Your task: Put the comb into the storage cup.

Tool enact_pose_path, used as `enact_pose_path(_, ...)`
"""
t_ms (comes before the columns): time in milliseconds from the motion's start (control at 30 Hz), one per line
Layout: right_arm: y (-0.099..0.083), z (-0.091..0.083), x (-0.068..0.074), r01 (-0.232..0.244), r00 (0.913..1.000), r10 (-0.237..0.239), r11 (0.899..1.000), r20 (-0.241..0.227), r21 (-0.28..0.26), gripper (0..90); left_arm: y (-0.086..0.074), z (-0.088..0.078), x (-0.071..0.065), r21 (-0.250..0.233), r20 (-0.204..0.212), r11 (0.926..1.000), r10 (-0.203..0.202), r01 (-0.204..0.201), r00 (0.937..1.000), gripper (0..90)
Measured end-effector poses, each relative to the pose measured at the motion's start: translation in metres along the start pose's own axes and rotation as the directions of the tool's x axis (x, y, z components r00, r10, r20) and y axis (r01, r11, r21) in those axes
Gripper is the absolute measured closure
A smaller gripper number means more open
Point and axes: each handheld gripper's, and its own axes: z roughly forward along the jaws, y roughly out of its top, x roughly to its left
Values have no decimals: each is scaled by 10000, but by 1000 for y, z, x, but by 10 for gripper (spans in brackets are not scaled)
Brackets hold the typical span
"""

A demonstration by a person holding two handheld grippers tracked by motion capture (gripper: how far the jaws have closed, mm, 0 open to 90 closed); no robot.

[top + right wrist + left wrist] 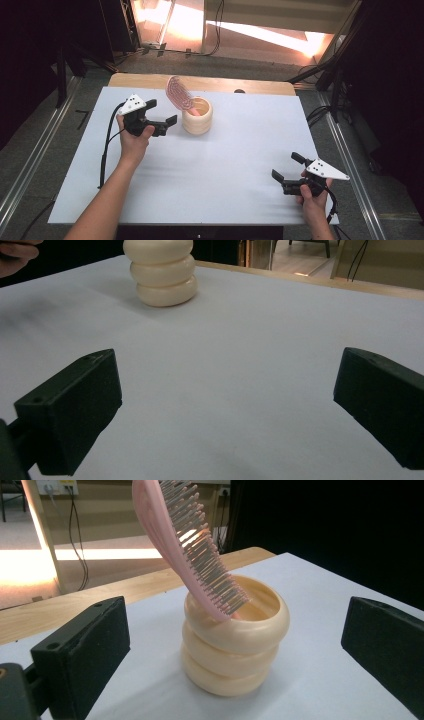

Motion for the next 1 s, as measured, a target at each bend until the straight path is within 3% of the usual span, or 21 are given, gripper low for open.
enact_pose_path(1000, 0, 0, 2, 24, 10000, -24, 10000, -7, 10, 0, -28, -49, -7, -125, -118, 9998, 182, -183, 9998, 0)
